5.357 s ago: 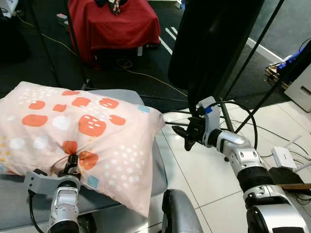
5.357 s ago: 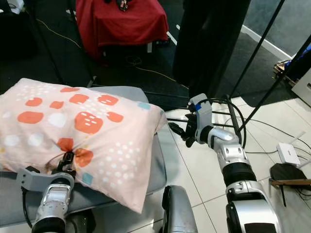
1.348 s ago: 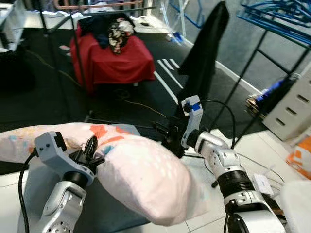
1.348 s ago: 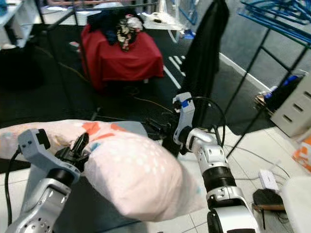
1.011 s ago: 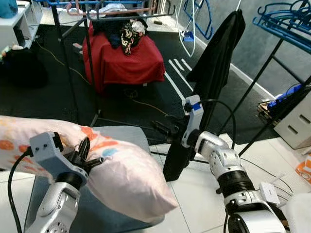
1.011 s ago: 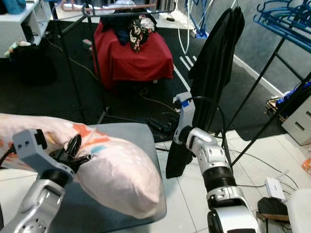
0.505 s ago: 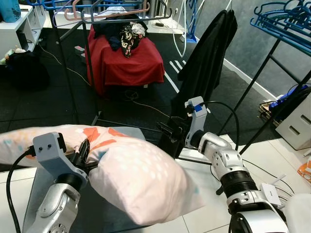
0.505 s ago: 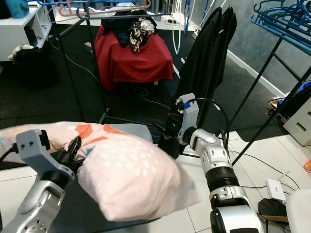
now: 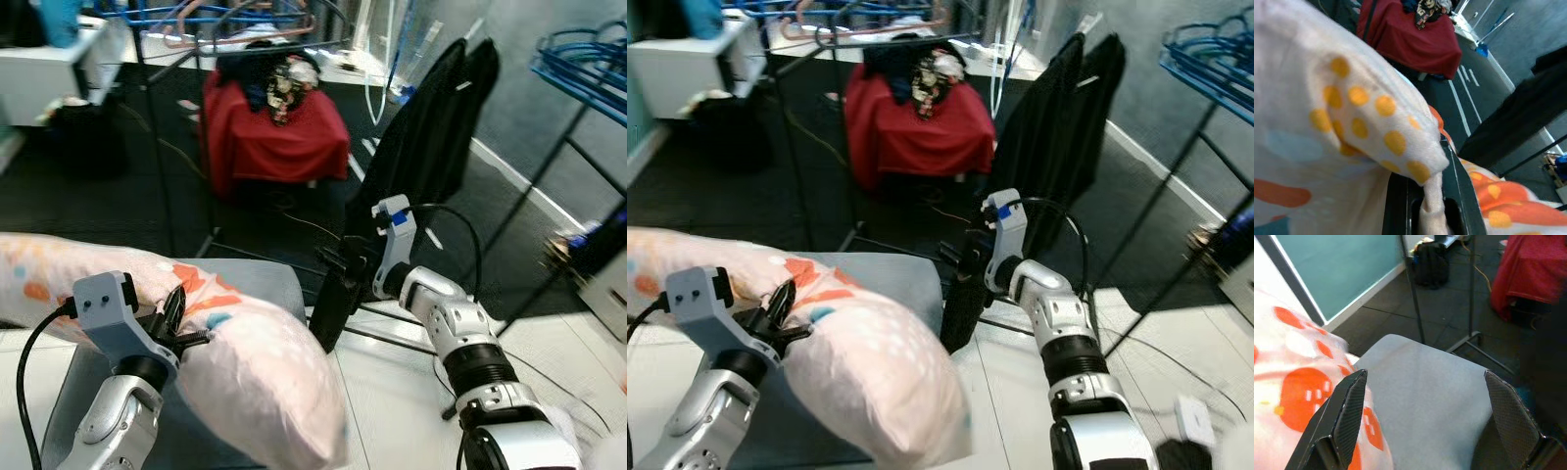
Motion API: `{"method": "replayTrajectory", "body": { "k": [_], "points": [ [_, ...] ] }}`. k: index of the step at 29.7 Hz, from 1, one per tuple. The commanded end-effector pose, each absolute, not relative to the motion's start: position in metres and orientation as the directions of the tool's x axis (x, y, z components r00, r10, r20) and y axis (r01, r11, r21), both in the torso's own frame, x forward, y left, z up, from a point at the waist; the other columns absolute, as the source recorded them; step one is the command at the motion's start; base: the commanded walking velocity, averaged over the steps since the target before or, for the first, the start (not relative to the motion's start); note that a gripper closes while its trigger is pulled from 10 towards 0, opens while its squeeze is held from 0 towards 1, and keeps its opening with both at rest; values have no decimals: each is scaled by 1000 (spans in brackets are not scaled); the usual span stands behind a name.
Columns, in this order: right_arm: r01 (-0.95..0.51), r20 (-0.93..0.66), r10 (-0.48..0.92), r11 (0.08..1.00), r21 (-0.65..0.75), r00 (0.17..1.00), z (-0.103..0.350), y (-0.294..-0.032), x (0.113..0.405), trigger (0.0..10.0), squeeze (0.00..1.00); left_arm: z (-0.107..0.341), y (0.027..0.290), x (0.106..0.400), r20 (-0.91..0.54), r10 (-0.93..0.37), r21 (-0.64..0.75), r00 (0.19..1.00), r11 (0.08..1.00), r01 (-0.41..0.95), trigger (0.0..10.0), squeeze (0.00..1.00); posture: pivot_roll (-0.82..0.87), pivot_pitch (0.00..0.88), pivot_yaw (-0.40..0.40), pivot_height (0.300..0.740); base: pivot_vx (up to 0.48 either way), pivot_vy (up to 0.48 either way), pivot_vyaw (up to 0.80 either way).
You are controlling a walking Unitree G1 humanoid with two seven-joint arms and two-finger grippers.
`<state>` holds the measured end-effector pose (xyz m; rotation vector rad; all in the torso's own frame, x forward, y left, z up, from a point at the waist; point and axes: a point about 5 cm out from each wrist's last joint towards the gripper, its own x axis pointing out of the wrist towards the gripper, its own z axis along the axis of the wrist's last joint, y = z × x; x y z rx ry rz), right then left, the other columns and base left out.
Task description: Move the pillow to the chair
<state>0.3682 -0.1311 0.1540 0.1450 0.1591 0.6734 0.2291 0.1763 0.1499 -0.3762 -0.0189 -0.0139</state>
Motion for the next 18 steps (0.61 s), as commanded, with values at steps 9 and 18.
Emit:
{"method": "replayTrajectory", "body": {
  "k": [9, 18],
  "points": [
    [-581, -98, 606, 789, 200, 789, 151, -140, 368, 10000, 0, 164, 167, 229, 104, -68, -371, 992, 923, 102, 10000, 0, -115, 14, -127, 740, 0, -480, 0],
    [-575, -106, 601, 794, 197, 792, 150, -142, 368, 10000, 0, 164, 166, 231, 105, -71, -376, 992, 921, 106, 10000, 0, -120, 19, -123, 740, 0, -480, -81]
  ]
}}
